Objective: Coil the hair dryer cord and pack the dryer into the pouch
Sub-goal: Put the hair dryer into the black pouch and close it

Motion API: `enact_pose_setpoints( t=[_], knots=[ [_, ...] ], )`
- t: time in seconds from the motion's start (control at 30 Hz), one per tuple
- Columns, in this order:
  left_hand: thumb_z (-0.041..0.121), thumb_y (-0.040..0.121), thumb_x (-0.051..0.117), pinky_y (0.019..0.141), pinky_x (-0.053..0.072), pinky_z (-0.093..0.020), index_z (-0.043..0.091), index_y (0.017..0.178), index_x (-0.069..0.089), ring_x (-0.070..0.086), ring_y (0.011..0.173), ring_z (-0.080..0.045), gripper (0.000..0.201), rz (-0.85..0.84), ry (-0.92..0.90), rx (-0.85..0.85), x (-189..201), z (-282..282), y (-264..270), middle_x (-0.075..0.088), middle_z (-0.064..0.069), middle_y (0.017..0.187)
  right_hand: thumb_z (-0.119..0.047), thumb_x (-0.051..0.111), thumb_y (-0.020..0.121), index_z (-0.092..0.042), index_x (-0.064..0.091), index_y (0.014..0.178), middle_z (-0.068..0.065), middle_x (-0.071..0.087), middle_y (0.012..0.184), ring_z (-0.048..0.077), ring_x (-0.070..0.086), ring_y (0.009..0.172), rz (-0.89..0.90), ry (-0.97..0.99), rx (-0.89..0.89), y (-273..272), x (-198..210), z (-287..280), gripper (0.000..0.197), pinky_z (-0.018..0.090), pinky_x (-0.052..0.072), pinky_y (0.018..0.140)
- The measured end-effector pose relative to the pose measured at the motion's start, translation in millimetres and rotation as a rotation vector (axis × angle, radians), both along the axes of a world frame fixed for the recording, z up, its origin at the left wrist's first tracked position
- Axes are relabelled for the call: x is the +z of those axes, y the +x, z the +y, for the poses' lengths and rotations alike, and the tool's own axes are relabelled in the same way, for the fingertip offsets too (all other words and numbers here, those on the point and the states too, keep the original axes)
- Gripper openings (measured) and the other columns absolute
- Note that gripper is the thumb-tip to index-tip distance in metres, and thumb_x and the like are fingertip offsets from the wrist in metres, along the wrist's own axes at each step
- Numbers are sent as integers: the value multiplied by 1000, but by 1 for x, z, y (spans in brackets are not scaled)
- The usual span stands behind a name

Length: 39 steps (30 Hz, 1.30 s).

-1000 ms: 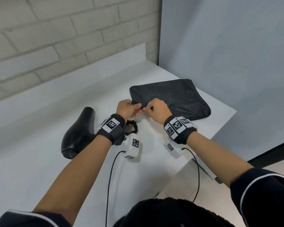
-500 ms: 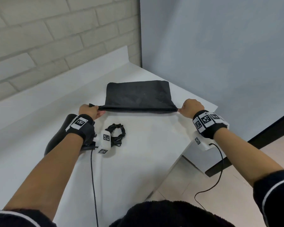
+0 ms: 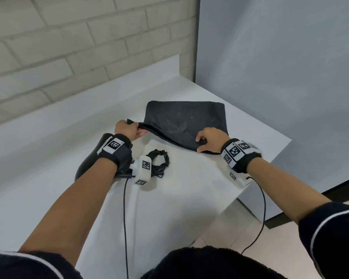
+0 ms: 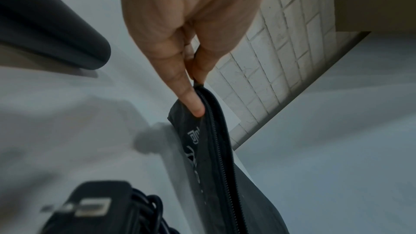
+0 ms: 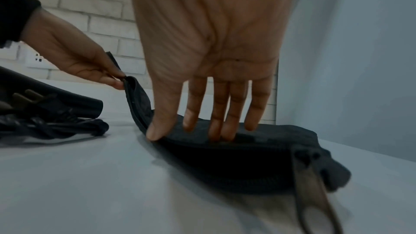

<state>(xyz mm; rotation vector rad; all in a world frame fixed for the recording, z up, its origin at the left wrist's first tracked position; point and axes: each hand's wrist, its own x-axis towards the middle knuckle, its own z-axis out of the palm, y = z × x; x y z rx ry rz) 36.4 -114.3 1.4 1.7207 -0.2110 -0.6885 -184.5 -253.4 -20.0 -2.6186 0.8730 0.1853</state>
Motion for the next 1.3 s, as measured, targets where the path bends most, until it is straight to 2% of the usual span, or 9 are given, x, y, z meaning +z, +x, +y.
enact_pose_setpoints(
  t=[0.1,0.23,0.4,0.57,0.77,0.97,1.1,1.2,1.3],
  knots=[
    [-2,94,41,43,53,-18,2,71,46,60,34,-11,24,-8,-13,8,2,2,3,59,-17,61,-29,70,77,-14,63,109,5,55,104,23,53,105,51,-38,38,6,-1,0,36,29,40,78],
    [-2,94,42,43,53,-18,3,71,46,60,34,-11,25,-11,-9,12,1,2,6,59,-16,60,-19,63,83,-9,66,99,6,64,102,24,59,99,43,-23,20,7,-1,-2,20,25,42,75],
    [1,94,43,42,53,-18,3,70,46,59,32,-10,24,-18,4,40,-4,-2,7,56,-16,68,-10,52,85,-1,67,83,14,69,92,31,63,86,-40,12,-49,6,0,-6,18,34,51,79],
    [0,92,46,47,55,-20,5,67,47,59,32,-12,25,-13,31,81,-7,-3,10,58,-16,64,0,43,83,-8,52,106,3,50,78,28,49,75,-180,-34,-87,5,6,-5,26,31,38,68],
    [-1,90,49,51,55,-20,5,66,47,59,32,-11,25,13,37,114,-9,-2,11,55,-2,31,-2,43,86,-19,62,104,10,47,112,31,55,83,-19,-153,76,10,12,6,32,30,36,67],
    [-3,91,45,45,53,-18,6,70,44,58,33,-8,23,-9,33,20,-10,1,4,56,-13,67,-9,46,85,-19,23,147,14,46,130,36,51,115,105,-120,87,23,16,17,67,40,45,94],
    [4,91,50,47,50,-19,10,71,46,54,55,-14,21,-49,143,-89,-5,10,-3,52,-10,75,-9,50,84,-12,10,149,16,45,133,35,47,120,49,4,26,34,24,20,76,41,41,102],
    [12,88,56,70,52,-29,14,73,50,55,71,-21,17,-265,272,-176,7,26,1,56,-13,95,-9,51,84,-10,6,149,16,44,135,34,45,123,13,56,10,43,28,18,79,37,38,104],
    [19,86,59,88,44,-32,10,93,58,57,104,-30,12,-490,420,-193,28,58,10,61,-13,113,-9,51,84,-13,5,149,13,41,141,34,45,124,-22,84,2,51,31,17,80,38,39,104]
  ],
)
